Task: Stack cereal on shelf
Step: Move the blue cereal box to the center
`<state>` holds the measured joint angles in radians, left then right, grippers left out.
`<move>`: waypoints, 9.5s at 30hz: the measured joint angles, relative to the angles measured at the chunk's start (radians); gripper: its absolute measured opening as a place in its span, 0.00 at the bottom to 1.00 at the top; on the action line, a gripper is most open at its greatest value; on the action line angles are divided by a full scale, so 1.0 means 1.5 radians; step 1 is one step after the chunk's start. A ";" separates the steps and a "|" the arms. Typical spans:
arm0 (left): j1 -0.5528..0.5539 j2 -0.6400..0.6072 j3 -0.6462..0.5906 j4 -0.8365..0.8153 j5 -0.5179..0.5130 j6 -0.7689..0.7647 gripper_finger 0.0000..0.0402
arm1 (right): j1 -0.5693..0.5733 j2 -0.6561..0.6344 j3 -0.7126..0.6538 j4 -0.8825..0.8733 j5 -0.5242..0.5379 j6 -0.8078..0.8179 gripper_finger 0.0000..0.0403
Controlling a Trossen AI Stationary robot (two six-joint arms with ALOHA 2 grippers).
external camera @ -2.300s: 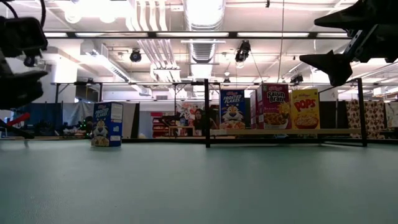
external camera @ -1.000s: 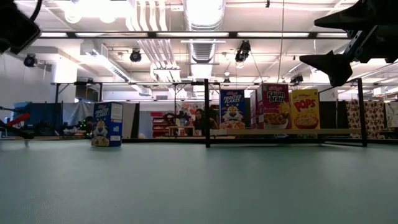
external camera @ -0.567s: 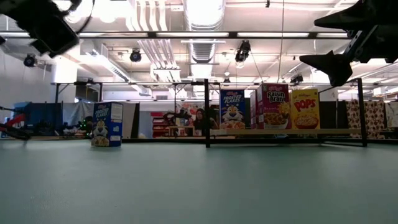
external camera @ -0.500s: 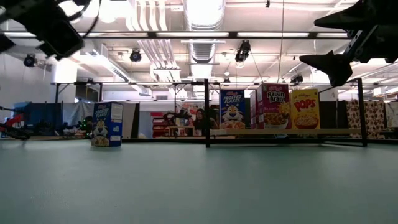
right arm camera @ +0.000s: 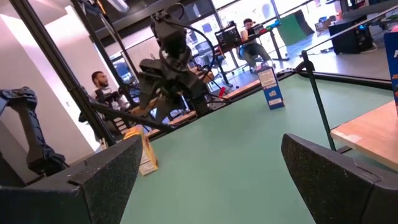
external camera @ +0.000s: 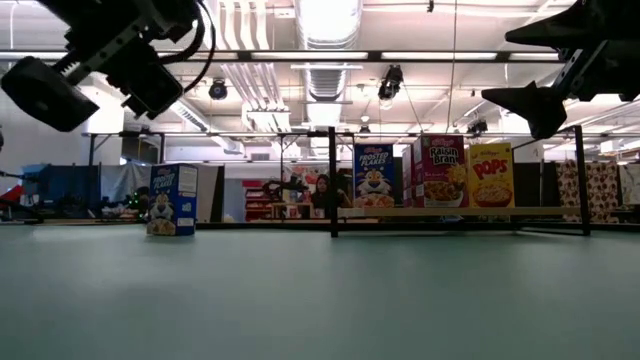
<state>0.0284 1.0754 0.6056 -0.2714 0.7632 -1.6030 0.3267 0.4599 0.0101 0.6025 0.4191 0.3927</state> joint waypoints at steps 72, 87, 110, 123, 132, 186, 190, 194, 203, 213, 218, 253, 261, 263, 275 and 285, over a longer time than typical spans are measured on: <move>0.303 0.140 0.255 -0.463 -0.916 0.422 1.00 | 0.000 0.000 0.000 0.000 0.000 0.000 0.93; 0.349 0.217 0.259 -0.428 -0.887 0.432 1.00 | 0.000 0.000 0.000 0.000 0.000 0.000 0.93; 0.336 0.154 0.253 -0.464 -0.836 0.480 1.00 | 0.000 0.000 0.000 0.000 0.000 0.000 0.93; 0.331 0.132 0.253 -0.433 -0.797 0.591 1.00 | 0.000 0.000 0.000 0.000 0.000 0.000 0.93; 0.331 0.156 0.254 -0.448 -0.813 0.667 1.00 | 0.000 0.000 0.000 0.000 0.000 0.000 0.93; 0.246 0.240 0.326 -0.475 -0.759 0.579 0.72 | 0.000 0.000 0.000 0.000 0.000 0.000 0.93; 0.208 0.247 0.350 -0.476 -0.764 0.555 0.72 | 0.000 0.000 0.000 0.000 0.000 0.000 0.93; 0.169 0.271 0.378 -0.477 -0.772 0.528 0.72 | 0.000 0.000 0.000 0.000 0.000 0.000 0.93; 0.094 0.397 0.507 -0.555 -0.776 0.453 0.72 | 0.000 0.000 0.000 0.000 0.000 0.000 0.93; 0.045 0.513 0.633 -0.628 -0.777 0.362 0.72 | 0.000 0.000 0.000 0.000 0.000 0.000 0.93; 0.031 0.527 0.647 -0.623 -0.777 0.318 0.72 | 0.000 0.000 0.000 0.000 0.000 0.000 0.93; -0.040 0.556 0.646 -0.578 -0.781 0.094 0.72 | 0.000 0.000 0.000 -0.001 0.000 0.000 0.93; -0.039 0.562 0.654 -0.582 -0.779 0.079 0.72 | 0.000 0.000 0.000 -0.002 0.000 0.000 0.93; -0.039 0.564 0.660 -0.585 -0.776 0.074 0.72 | 0.000 0.000 0.000 -0.002 0.000 0.000 0.93; -0.039 0.564 0.674 -0.569 -0.784 0.063 0.88 | 0.000 0.000 0.000 -0.005 0.000 0.000 0.93; -0.040 0.564 0.678 -0.532 -0.784 0.087 0.98 | 0.000 0.000 0.000 -0.015 0.000 0.000 0.93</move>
<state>-0.0315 1.9221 1.6233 -1.0698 -0.4133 -1.4727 0.3270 0.4596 0.0101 0.5800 0.4191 0.3925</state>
